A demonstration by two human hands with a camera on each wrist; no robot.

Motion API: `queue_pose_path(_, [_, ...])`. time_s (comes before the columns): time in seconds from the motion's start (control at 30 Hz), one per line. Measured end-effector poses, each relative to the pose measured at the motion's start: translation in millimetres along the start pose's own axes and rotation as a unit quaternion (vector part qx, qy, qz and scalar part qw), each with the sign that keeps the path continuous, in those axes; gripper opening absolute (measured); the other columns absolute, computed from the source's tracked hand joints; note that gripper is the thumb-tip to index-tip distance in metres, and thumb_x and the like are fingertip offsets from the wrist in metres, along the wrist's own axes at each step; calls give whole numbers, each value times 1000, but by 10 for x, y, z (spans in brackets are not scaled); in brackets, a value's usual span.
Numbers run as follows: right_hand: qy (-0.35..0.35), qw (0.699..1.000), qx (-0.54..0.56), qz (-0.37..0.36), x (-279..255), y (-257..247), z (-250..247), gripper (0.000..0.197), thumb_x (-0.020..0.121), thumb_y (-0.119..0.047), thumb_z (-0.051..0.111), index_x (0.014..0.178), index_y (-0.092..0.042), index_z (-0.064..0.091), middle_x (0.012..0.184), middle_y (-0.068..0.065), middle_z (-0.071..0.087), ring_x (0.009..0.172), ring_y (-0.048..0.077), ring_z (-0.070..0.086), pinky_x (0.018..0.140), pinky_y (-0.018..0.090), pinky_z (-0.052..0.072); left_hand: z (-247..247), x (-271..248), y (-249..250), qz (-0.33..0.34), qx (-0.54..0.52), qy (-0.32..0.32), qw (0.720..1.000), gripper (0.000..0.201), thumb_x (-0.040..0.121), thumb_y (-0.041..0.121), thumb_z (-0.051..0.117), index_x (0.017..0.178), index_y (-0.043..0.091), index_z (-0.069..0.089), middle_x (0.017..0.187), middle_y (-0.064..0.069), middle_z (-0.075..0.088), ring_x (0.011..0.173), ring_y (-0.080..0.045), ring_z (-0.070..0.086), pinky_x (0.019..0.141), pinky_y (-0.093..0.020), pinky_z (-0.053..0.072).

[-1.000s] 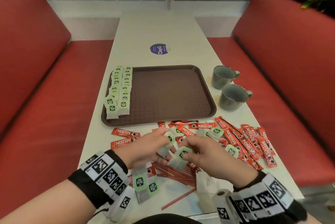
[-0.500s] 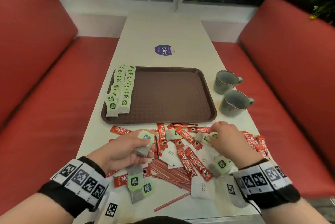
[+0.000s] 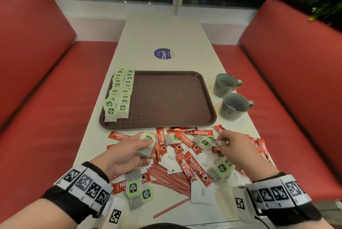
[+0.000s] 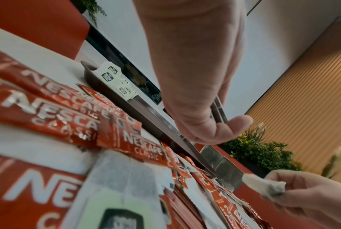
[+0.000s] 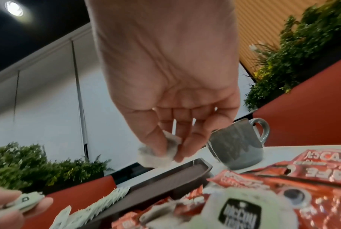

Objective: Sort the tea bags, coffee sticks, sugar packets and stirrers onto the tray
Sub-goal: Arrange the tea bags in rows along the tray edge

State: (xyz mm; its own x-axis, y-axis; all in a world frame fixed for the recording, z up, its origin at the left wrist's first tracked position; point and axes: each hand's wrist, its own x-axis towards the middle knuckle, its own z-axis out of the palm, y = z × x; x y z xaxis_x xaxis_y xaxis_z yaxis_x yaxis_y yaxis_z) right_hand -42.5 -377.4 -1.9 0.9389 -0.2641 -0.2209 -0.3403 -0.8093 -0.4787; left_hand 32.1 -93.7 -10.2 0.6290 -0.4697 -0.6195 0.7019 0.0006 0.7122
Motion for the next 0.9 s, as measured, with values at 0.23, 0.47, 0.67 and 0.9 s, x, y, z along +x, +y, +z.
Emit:
queue_pose_path(0.23, [-97, 935, 337, -60, -192, -104, -70, 18, 75, -24, 67, 85, -9, 67, 74, 12, 67, 67, 14, 58, 67, 31, 43, 230, 11, 49, 2, 48, -39, 998, 32, 89, 25, 58, 114, 7, 54, 91, -11, 66, 66, -15, 58, 55, -24, 47])
queue_pose_path(0.47, [-83, 925, 334, -161, -208, -348, 60, 26, 81, -3, 70, 84, -28, 76, 79, 6, 70, 73, 16, 61, 71, 26, 49, 544, 22, 132, 6, 86, -149, 985, 44, 86, 37, 55, 118, 6, 52, 87, -6, 66, 65, -12, 56, 52, -19, 44])
queue_pose_path(0.67, [-53, 921, 348, -164, -208, -437, 224, 40, 76, 7, 59, 88, -28, 74, 80, -4, 70, 72, 6, 62, 68, 20, 46, 541, 14, 98, 78, 102, -84, 988, 23, 85, -1, 63, 104, 10, 55, 86, -8, 62, 70, -14, 59, 51, -20, 46])
queue_pose_path(0.9, [-179, 895, 401, -83, -131, -603, 381, 10, 81, -17, 73, 90, -16, 69, 80, 8, 69, 69, 15, 58, 59, 23, 44, 421, -125, 130, 228, 342, 11, 912, 22, 78, 8, 72, 97, 15, 62, 77, 1, 64, 63, -5, 57, 55, -19, 46])
